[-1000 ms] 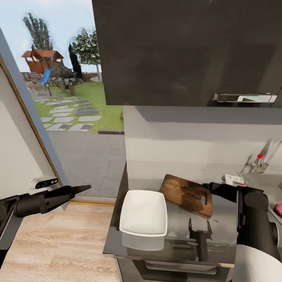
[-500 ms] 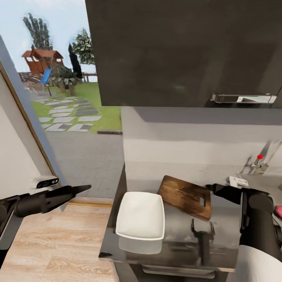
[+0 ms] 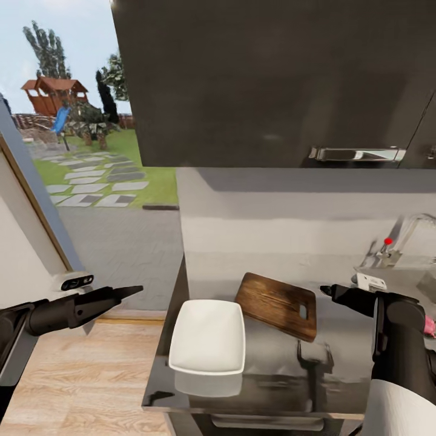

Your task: In the kitchen, take the Vidalia onion out of the sink, dice it on the chopping board with the paring knife, put the diced onion into the bowl on the countertop, then place both the paring knife and the chopping board into the sink.

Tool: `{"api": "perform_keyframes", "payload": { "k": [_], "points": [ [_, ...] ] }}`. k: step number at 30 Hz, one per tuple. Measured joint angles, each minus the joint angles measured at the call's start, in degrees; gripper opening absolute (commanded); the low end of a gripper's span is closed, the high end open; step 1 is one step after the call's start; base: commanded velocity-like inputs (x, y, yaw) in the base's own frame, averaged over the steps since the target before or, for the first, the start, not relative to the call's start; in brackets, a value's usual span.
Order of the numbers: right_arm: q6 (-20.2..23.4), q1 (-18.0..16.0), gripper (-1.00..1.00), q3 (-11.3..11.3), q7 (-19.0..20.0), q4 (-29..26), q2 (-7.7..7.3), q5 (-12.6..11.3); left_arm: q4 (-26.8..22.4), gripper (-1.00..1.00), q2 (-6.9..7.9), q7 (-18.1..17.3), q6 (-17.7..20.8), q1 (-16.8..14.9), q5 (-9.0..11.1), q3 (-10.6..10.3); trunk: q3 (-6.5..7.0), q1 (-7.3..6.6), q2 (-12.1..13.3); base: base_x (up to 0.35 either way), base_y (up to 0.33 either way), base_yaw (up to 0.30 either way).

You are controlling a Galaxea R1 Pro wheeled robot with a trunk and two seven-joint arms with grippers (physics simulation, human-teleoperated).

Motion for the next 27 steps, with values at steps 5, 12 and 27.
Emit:
{"api": "perform_keyframes", "payload": {
  "k": [5,12,27],
  "points": [
    [0.0,0.0,1.0,0.0,0.0,0.0,0.05,0.0,0.0,1.0,-0.64,0.0,0.0,0.0,-0.1,0.0,0.34,0.0,0.0,0.0,0.0,-0.197],
    [0.0,0.0,1.0,0.0,0.0,0.0,0.01,-0.1,0.0,1.0,-0.85,-0.1,-0.1,0.0,-0.1,0.0,0.81,0.0,0.0,0.0,0.003,-0.181],
    [0.0,0.0,1.0,0.0,0.0,0.0,0.02,0.0,0.0,1.0,-0.88,0.0,0.0,0.0,-0.1,0.0,1.28,0.0,0.0,0.0,0.241,-0.086]
  ]
}}
